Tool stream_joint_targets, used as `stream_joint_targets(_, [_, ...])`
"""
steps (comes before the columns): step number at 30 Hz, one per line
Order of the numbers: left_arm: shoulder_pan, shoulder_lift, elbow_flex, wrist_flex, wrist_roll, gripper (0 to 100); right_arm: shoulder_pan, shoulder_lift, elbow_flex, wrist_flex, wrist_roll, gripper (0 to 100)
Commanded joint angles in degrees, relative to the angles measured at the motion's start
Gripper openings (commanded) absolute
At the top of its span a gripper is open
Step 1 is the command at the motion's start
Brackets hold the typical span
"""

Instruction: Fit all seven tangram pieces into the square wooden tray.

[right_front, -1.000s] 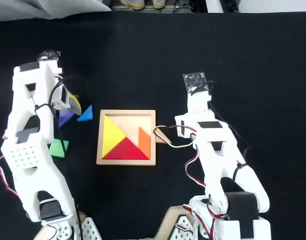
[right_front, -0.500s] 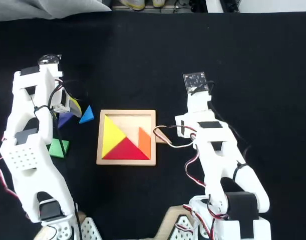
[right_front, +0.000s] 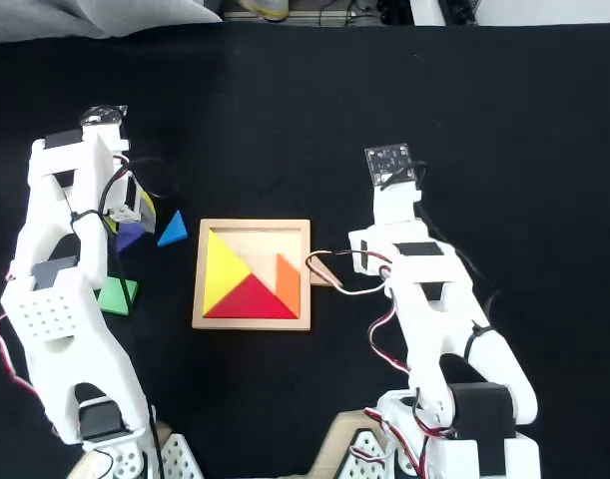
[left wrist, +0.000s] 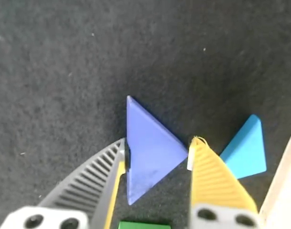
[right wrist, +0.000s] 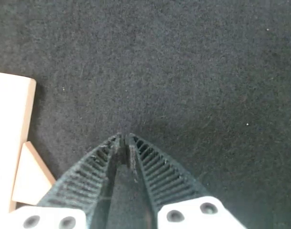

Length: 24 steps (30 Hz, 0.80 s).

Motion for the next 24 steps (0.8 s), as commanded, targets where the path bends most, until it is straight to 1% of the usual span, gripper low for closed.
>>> stream_joint_targets(1, [1.45,-1.14,-3.38,3.60,-0.62,18,0.62,-3.03,-0.40,-1.05,0.62,1.5])
stream_joint_targets(3, [1.89,-1.93,-7.34,8.53,-0.18,18,0.62,-3.03,-0.40,-1.05,0.62,1.5])
stream_joint_targets(4, [2.42,-2.81,-9.63,11.52,1.23,17,0.62,-3.03,-0.40,-1.05,0.62,1.5])
stream_joint_targets(6, [3.30,-5.01,-14.37,18.11,5.54,17,0.62,-3.03,-0.40,-1.05,0.62,1.5])
stream_joint_targets(8, [5.05,-7.65,-18.15,24.62,11.78,17,0.62,-3.03,-0.40,-1.05,0.62,1.5])
stream_joint_targets(9, [6.20,-8.79,-19.03,26.20,15.30,17,0.62,-3.03,-0.40,-1.05,0.62,1.5])
stream_joint_targets(12, [9.45,-14.68,-13.67,25.93,26.37,17,0.62,-3.03,-0.40,-1.05,0.62,1.5])
stream_joint_targets(14, [13.58,-19.60,-8.22,25.67,32.35,17,0.79,-3.03,-0.40,-1.05,0.62,1.5])
stream_joint_targets(18, [24.13,-28.48,-1.89,25.32,38.95,17,0.88,-3.03,-0.40,-0.79,0.62,1.5])
stream_joint_targets(23, [33.54,-34.11,5.76,15.56,44.04,17,1.05,-3.38,-0.31,-0.70,0.62,1.5])
stream_joint_targets(24, [35.03,-34.37,7.34,13.54,46.33,17,1.14,-3.47,-0.31,-0.70,0.62,1.5])
